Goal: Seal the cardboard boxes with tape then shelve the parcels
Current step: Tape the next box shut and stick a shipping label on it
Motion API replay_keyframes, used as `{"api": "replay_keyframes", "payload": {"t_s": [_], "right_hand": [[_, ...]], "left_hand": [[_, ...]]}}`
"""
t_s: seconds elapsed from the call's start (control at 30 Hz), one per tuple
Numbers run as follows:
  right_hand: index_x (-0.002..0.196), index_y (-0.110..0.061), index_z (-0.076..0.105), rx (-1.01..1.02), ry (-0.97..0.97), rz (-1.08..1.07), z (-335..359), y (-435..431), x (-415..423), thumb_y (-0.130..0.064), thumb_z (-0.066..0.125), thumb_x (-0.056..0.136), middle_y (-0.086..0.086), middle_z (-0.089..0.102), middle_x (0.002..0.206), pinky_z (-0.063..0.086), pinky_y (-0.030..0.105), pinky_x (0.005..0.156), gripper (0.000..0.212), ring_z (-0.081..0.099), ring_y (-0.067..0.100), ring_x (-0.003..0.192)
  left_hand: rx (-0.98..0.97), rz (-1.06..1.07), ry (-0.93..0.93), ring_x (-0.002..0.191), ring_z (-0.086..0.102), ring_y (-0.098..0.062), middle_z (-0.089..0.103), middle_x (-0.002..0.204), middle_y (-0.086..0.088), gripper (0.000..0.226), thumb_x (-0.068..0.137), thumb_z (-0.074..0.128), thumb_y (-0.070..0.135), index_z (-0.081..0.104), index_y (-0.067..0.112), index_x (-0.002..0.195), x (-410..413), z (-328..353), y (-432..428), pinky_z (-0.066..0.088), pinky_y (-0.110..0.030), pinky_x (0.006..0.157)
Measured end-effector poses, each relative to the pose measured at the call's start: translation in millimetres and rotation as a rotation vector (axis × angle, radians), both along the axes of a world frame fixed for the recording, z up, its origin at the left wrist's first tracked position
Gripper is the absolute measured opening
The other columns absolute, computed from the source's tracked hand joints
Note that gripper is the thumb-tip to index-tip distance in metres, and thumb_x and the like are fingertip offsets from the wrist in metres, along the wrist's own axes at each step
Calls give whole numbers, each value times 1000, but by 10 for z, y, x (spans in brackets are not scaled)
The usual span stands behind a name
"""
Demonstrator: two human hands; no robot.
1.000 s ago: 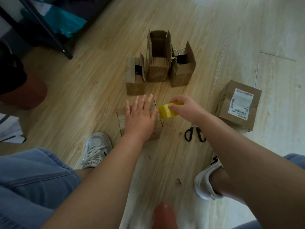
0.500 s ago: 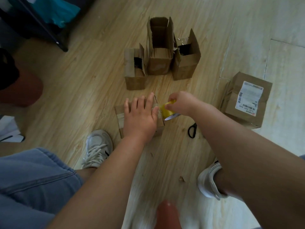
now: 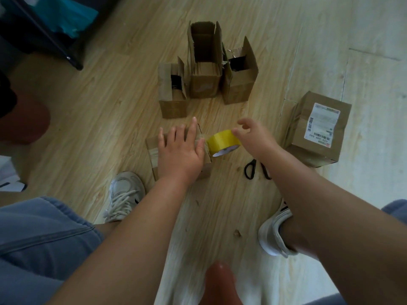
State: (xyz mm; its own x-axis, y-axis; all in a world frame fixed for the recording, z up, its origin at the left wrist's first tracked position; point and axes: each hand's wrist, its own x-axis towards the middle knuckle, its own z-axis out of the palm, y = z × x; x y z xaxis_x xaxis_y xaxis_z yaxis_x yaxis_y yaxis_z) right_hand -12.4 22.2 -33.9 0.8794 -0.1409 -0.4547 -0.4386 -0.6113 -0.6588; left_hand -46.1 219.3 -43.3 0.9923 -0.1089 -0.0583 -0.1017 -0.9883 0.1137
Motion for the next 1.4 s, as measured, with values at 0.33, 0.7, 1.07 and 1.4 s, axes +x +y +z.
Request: {"api": "replay_keyframes", "payload": {"t_s": [0.33, 0.7, 1.07, 1.4], "right_hand": [[126, -5, 52, -257, 382, -111, -483, -445, -451, -27, 52, 102, 8, 53, 101, 45, 34, 70, 32, 54, 23, 88], [134, -4, 48, -359, 421, -184, -949, -377, -460, -41, 66, 93, 13, 51, 129, 49, 39, 83, 58, 56, 30, 113], [118, -4, 58, -358, 473, -235, -1050, -316, -389, -31, 56, 99, 12, 63, 109, 44, 33, 69, 34, 60, 30, 99], [110, 3, 60, 324, 495, -454, -532, -278, -371, -7, 71, 88, 13, 59, 88, 52, 31, 80, 26, 58, 22, 83]], "left_hand": [[-44, -15, -73, 123, 45, -29, 54, 130, -10, 62, 98, 18, 46, 41, 17, 148, 20, -20, -16, 21, -51, 116], [-42, -3, -159, 116, 50, -33, 56, 122, -13, 56, 99, 29, 43, 47, 14, 144, 17, -76, -32, 30, -53, 112], [-25, 2, -160, 116, 50, -35, 56, 122, -14, 56, 99, 29, 43, 47, 13, 143, 17, -108, -34, 29, -54, 112], [-39, 17, -68, 124, 44, -31, 53, 131, -11, 60, 100, 18, 45, 40, 17, 148, 7, -59, -34, 22, -52, 116]]}}
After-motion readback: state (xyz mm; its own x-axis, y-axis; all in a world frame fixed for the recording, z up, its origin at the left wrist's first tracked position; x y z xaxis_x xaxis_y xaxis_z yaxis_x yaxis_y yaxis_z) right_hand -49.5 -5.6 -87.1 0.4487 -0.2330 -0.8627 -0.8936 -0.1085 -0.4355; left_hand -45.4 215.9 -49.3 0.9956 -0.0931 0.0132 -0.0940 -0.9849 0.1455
